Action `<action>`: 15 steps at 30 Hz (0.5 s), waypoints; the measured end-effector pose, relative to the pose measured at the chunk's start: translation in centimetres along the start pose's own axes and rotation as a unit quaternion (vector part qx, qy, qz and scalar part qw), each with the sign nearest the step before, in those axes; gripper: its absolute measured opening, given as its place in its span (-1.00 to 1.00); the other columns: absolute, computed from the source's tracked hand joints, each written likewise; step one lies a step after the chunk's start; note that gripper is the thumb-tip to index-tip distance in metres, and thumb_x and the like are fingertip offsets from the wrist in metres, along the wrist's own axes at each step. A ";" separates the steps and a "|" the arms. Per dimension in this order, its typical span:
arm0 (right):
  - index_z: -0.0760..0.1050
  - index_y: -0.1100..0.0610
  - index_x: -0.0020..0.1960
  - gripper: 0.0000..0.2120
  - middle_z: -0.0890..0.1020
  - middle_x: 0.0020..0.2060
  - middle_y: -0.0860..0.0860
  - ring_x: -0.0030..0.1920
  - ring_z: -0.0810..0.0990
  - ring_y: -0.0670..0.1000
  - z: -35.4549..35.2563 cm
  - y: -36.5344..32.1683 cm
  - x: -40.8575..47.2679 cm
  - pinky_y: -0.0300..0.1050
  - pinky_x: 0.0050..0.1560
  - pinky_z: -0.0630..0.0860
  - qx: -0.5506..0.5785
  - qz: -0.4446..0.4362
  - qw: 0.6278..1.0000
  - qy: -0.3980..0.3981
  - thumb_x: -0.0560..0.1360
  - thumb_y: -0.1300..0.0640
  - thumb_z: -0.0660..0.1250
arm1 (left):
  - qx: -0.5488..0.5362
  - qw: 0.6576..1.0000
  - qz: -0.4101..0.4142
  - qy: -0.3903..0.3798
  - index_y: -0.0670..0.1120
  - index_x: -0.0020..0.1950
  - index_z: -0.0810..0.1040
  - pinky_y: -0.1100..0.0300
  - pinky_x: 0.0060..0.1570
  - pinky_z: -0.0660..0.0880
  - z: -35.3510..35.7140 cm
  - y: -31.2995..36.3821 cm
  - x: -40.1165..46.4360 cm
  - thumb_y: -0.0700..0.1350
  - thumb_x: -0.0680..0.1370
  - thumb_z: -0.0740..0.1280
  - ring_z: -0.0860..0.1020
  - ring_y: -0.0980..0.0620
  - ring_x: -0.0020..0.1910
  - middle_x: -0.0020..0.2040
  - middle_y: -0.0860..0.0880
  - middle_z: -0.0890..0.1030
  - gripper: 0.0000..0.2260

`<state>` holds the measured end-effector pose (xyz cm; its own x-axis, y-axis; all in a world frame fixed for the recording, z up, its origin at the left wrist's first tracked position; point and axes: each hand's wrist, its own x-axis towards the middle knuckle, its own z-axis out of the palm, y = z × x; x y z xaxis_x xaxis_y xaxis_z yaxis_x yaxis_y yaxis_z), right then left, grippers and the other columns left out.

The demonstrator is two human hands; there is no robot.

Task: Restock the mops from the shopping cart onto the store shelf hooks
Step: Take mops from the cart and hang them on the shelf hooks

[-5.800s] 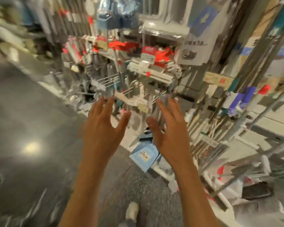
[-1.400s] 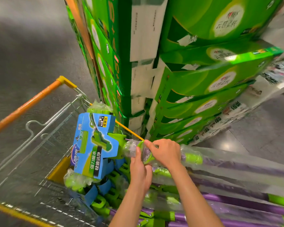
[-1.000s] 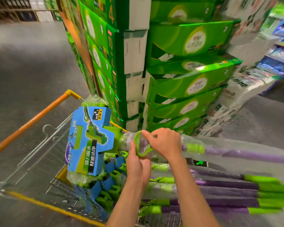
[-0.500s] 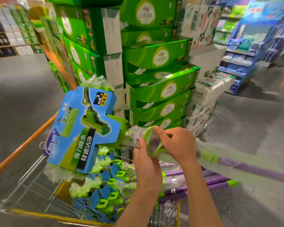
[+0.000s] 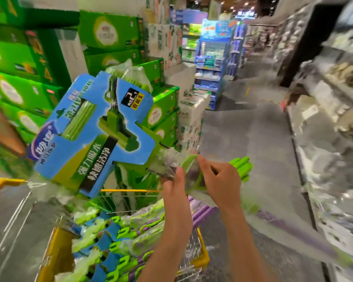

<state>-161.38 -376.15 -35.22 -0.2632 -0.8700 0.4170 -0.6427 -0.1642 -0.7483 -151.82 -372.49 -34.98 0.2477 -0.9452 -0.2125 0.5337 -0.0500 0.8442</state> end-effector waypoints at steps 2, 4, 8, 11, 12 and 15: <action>0.25 0.08 -0.56 -0.35 0.33 -0.61 -0.03 -0.54 0.29 -0.04 -0.6 -0.1 -2.3 -0.05 -0.40 0.22 0.001 0.045 0.998 0.034 0.52 -0.30 0.29 | 0.019 0.999 -0.017 -0.020 -0.13 0.09 0.50 -0.08 0.10 0.53 -1.0 -0.2 -1.3 0.06 0.58 0.38 0.58 -0.11 0.04 0.07 -0.20 0.61 -0.72; 0.31 0.06 -0.57 -0.41 0.33 -0.63 -0.05 -0.55 0.25 -0.04 -1.4 -0.3 -4.9 -0.06 -0.42 0.21 0.013 0.075 0.994 0.076 0.46 -0.32 0.24 | 0.020 0.998 -0.025 -0.060 -0.13 0.21 0.48 -0.03 0.10 0.56 -2.0 -0.5 -2.7 0.10 0.54 0.40 0.59 -0.06 0.06 0.13 -0.18 0.61 -0.62; 0.44 -0.08 -0.52 -0.50 0.27 -0.62 -0.06 -0.51 0.22 -0.11 -3.3 -0.1 -10.5 -0.06 -0.38 0.23 0.056 0.132 0.977 0.155 0.37 -0.42 0.15 | 0.080 0.982 -0.011 -0.171 -0.03 0.48 0.33 -0.20 0.37 0.42 -3.8 -1.8 -5.7 0.39 0.31 0.46 0.55 -0.07 0.33 0.35 -0.05 0.57 -0.12; 0.59 0.09 -0.42 -0.42 0.38 -0.58 0.09 -0.49 0.30 -0.10 -4.7 1.1 -14.7 -0.05 -0.38 0.33 0.108 0.167 0.957 0.213 0.39 -0.39 0.19 | 0.102 0.964 -0.030 -0.245 0.03 0.54 0.29 -0.21 0.41 0.37 -5.0 -3.5 -7.9 0.37 0.34 0.44 0.50 -0.05 0.39 0.42 -0.01 0.52 -0.14; 0.59 0.13 -0.40 -0.40 0.40 -0.57 0.14 -0.48 0.32 -0.07 -5.5 1.1 -16.2 -0.03 -0.40 0.34 0.110 0.175 0.950 0.235 0.40 -0.38 0.20 | 0.108 0.956 -0.043 -0.269 0.05 0.54 0.30 -0.22 0.41 0.36 -5.1 -3.9 -8.9 0.39 0.33 0.46 0.49 -0.07 0.40 0.42 -0.02 0.52 -0.12; 0.53 0.11 -0.47 -0.43 0.33 -0.60 0.07 -0.49 0.26 -0.08 -7.9 0.4 -19.8 -0.02 -0.44 0.25 0.111 0.190 0.929 0.297 0.47 -0.32 0.29 | 0.126 0.930 -0.039 -0.344 0.04 0.51 0.34 -0.14 0.37 0.44 -5.2 -4.6 -11.7 0.27 0.44 0.46 0.54 -0.03 0.34 0.35 0.03 0.58 -0.27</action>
<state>-162.15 -355.34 -39.65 -0.8336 -0.4854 0.2635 -0.2757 -0.0476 -0.9601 -152.99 -359.51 -38.91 -0.4062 -0.9137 0.0144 0.3007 -0.1188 0.9463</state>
